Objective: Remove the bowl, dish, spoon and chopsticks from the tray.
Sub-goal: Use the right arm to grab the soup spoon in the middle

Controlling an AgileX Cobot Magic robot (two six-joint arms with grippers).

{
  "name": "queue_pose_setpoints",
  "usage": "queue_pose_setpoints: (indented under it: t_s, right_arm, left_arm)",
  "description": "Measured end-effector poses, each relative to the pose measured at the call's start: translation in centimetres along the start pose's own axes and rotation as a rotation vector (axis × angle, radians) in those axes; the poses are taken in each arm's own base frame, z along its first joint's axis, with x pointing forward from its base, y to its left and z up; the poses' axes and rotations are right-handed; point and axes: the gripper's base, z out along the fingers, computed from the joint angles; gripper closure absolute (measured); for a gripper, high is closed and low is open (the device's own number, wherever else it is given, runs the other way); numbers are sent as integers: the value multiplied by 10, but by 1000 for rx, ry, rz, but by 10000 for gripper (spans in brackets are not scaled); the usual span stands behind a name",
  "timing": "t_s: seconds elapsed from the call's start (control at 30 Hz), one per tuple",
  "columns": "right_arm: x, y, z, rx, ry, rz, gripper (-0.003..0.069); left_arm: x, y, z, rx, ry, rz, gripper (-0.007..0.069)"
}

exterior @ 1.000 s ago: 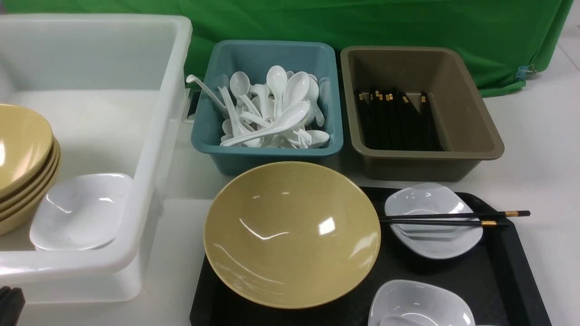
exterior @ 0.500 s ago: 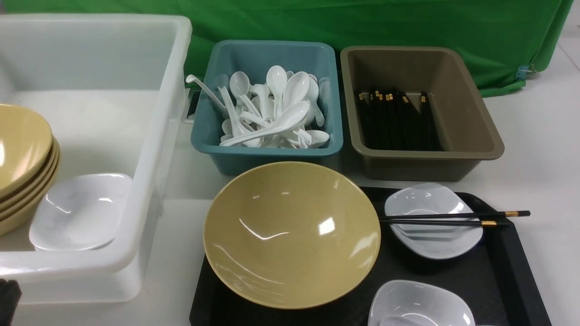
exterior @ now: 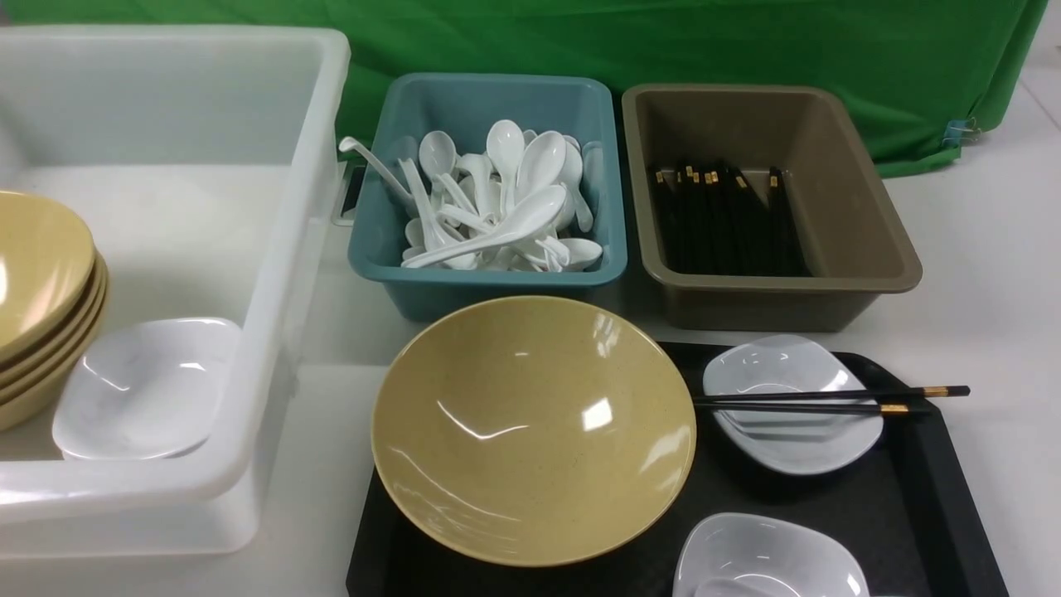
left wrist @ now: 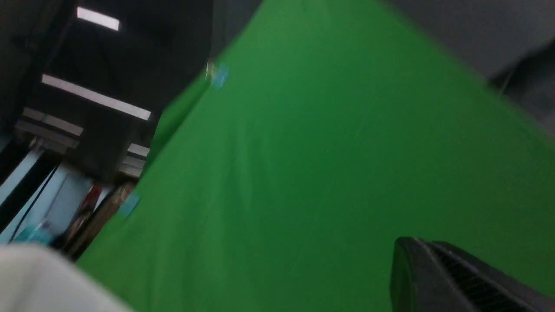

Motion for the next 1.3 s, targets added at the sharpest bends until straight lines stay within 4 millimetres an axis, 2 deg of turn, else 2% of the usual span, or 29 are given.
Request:
queue_pose_setpoints:
  t_s: [0.03, 0.07, 0.1, 0.13, 0.2, 0.23, 0.27, 0.3, 0.33, 0.37, 0.4, 0.43, 0.47, 0.5, 0.6, 0.67, 0.7, 0.73, 0.77, 0.83, 0.9, 0.93, 1.03, 1.13, 1.23, 1.3]
  right_arm:
    - [-2, 0, 0, -5, -24, 29, 417]
    - [-12, 2, -1, -36, -127, 221, 417]
    - [-13, 2, -1, -38, -136, 223, 417]
    - [-16, 2, -1, -50, -169, 260, 417]
    - [-23, 3, -3, -76, -246, 297, 421]
    - [-25, 4, -3, -83, -265, 302, 422]
    - [-27, 4, -4, -94, -293, 315, 424]
    - [-31, 5, -5, -113, -333, 336, 429]
    - [-32, 5, -6, -119, -344, 336, 431]
    - [-37, 10, -7, -151, -348, 328, 458]
    - [-39, 11, -7, -158, -344, 331, 470]
    - [-55, 24, -7, -201, -281, 262, 541]
    - [-62, 29, -6, -211, -250, 242, 580]
    - [-82, 40, -6, -219, -184, 174, 620]
    - [-116, 54, 0, -196, -26, 61, 654]
    - [-134, 65, 11, -190, 147, -70, 661]
    - [-140, 72, 20, -190, 294, -133, 662]
    - [-138, 74, 25, -187, 334, -155, 662]
    - [-136, 87, 41, -190, 612, -269, 662]
    - [-123, 100, 52, -204, 868, -411, 664]
    - [-114, 109, 58, -221, 971, -488, 665]
    - [-99, 125, 69, -268, 1096, -603, 666]
    - [-77, 145, 79, -361, 1230, -701, 667]
    - [-39, 164, 93, -524, 1408, -840, 668]
    - [-9, 170, 104, -591, 1518, -925, 668]
    - [17, 170, 117, -600, 1587, -996, 662]
  left_arm:
    - [-4, -4, 2, 12, -13, -13, 626]
    - [-32, -29, 18, 66, -30, -64, 626]
    - [-34, -31, 20, 70, -26, -64, 626]
    - [-47, -44, 29, 89, -18, -70, 626]
    - [-73, -77, 59, 87, 154, -25, 626]
    - [-77, -84, 68, 77, 207, -5, 626]
    - [-83, -96, 86, 46, 322, 36, 626]
    - [-80, -102, 108, 0, 468, 95, 626]
    - [-83, -105, 108, 2, 479, 106, 626]
    - [-69, -108, 136, -58, 722, 205, 626]
    - [-69, -108, 136, -54, 722, 216, 626]
    - [-46, -104, 157, -87, 992, 300, 626]
    - [-38, -102, 162, -91, 1071, 317, 626]
    - [-17, -95, 169, -88, 1244, 346, 626]
    - [19, -80, 174, -71, 1470, 350, 626]
    - [39, -71, 174, -55, 1562, 347, 626]
    - [51, -66, 173, -45, 1611, 337, 626]
    - [54, -65, 172, -36, 1626, 340, 626]
    - [68, -62, 167, -12, 1680, 333, 626]
    - [79, -63, 162, 25, 1734, 333, 626]
    - [84, -67, 159, 61, 1760, 335, 626]
    - [91, -74, 154, 115, 1797, 334, 626]
    - [99, -86, 147, 196, 1845, 330, 626]
    - [110, -102, 136, 310, 1911, 328, 626]
    - [117, -115, 127, 396, 1959, 326, 626]
    - [124, -127, 116, 483, 2002, 330, 626]
